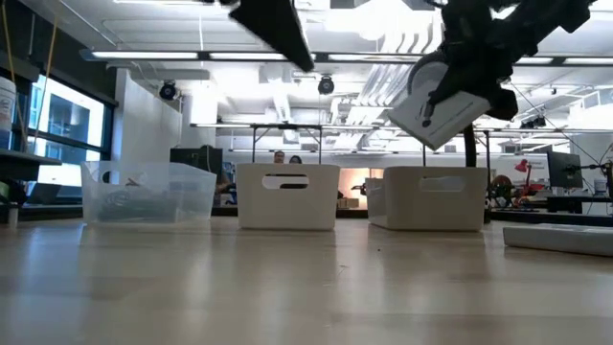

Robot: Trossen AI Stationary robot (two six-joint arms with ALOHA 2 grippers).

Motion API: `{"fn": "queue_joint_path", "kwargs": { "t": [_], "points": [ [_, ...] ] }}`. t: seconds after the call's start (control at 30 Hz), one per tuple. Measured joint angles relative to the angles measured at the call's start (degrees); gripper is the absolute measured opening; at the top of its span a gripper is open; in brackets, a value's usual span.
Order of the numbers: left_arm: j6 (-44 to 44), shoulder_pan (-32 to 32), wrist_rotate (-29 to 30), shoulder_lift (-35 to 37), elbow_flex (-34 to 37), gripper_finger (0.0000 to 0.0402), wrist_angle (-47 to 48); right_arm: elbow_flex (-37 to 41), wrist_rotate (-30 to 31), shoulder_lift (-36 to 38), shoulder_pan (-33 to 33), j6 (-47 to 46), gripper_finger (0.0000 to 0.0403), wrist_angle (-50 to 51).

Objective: Pick and place items into bin
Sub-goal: Put the left card reader into the gray bin

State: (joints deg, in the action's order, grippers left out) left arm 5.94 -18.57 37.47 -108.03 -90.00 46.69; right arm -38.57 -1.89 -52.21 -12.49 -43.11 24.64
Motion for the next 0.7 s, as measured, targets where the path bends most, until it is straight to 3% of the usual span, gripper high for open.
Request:
{"fn": "queue_joint_path", "kwargs": {
  "t": [0.43, 0.7],
  "points": [
    [-1.01, -6.05, 17.69, 6.44, 0.0, 0.0023, -0.93, 0.0, 3.61, -6.16, -5.76, 2.1, 0.0045, 0.29],
    [-1.46, -8.67, 20.55, 6.85, 0.0, 0.0023, -1.67, 0.0, 4.83, -10.93, -6.69, 2.49, 0.0053, -1.47]
  ]
}}
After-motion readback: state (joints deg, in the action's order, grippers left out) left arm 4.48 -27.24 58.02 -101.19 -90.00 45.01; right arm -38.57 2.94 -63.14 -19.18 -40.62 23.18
